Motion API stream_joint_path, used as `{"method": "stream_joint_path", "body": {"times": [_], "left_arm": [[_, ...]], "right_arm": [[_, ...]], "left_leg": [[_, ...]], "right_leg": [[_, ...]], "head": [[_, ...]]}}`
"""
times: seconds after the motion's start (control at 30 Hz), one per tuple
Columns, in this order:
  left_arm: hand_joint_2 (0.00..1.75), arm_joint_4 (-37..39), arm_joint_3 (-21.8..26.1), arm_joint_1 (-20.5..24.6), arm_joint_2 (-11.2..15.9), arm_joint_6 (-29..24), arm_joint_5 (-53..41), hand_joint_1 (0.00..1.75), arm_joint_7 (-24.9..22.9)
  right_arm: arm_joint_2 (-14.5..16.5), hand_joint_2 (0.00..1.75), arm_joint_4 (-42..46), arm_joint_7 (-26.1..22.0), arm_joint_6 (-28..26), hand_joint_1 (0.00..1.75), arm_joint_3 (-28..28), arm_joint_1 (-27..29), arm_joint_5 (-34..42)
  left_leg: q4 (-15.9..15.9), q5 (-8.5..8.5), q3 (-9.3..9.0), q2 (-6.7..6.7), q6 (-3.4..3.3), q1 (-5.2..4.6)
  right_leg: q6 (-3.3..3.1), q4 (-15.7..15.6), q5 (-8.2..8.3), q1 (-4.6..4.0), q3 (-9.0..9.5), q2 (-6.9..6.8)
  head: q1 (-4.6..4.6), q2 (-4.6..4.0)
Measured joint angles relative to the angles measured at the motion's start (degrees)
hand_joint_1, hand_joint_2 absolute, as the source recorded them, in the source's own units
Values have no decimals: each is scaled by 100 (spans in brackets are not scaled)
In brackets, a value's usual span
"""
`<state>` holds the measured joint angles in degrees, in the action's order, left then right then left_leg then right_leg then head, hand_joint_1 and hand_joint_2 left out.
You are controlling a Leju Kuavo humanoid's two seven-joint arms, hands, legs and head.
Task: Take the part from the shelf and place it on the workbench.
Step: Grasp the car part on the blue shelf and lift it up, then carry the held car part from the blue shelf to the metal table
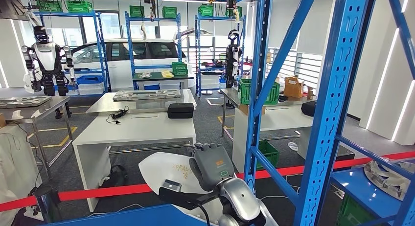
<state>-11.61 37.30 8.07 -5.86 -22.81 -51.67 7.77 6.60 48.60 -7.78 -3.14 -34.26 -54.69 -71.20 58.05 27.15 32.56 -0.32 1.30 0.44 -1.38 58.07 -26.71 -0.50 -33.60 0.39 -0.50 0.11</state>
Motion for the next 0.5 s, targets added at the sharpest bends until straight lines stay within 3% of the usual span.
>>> {"method": "stream_joint_path", "body": {"times": [0.2, 0.3, 0.37, 0.43, 0.47, 0.5], "left_arm": [[175, -2, 44, 2, 17, 13, -1, 0, 33], [175, -3, 57, 11, 11, 26, -3, 0, 51], [175, -4, 60, 19, 5, 36, -7, 0, 64], [175, -3, 65, 21, 7, 41, -20, 0, 69], [175, -3, 67, 20, 8, 43, -28, 0, 69], [175, -2, 68, 21, 8, 44, -34, 0, 69]], "right_arm": [[0, 175, 1, 0, -26, 175, 1, 40, -15], [-1, 175, 3, -1, -45, 175, 35, 41, -47], [-2, 175, 4, -2, -52, 175, 79, 44, -63], [-7, 175, 2, -8, -54, 175, 101, 72, -71], [-10, 175, 0, -20, -53, 175, 105, 92, -75], [-13, 175, -1, -37, -54, 175, 111, 106, -81]], "left_leg": [[16, 11, 3, 0, -47, -32], [-50, -43, -20, 14, -114, 7], [-88, -76, -31, 29, -147, 39], [-81, -77, -17, 34, -152, 44], [-73, -74, -12, 36, -148, 46], [-62, -69, -7, 36, -140, 50]], "right_leg": [[46, -7, 10, 33, 4, 1], [102, 79, -53, 31, -29, 2], [143, 580, -335, 42, -265, -2], [177, 1372, -665, 72, -662, -6], [187, 1615, -712, 91, -796, -7], [192, 1648, -650, 107, -828, -9]], "head": [[0, 0], [-2, 0], [-10, 0], [-19, 0], [-20, 0], [-23, 0]]}}
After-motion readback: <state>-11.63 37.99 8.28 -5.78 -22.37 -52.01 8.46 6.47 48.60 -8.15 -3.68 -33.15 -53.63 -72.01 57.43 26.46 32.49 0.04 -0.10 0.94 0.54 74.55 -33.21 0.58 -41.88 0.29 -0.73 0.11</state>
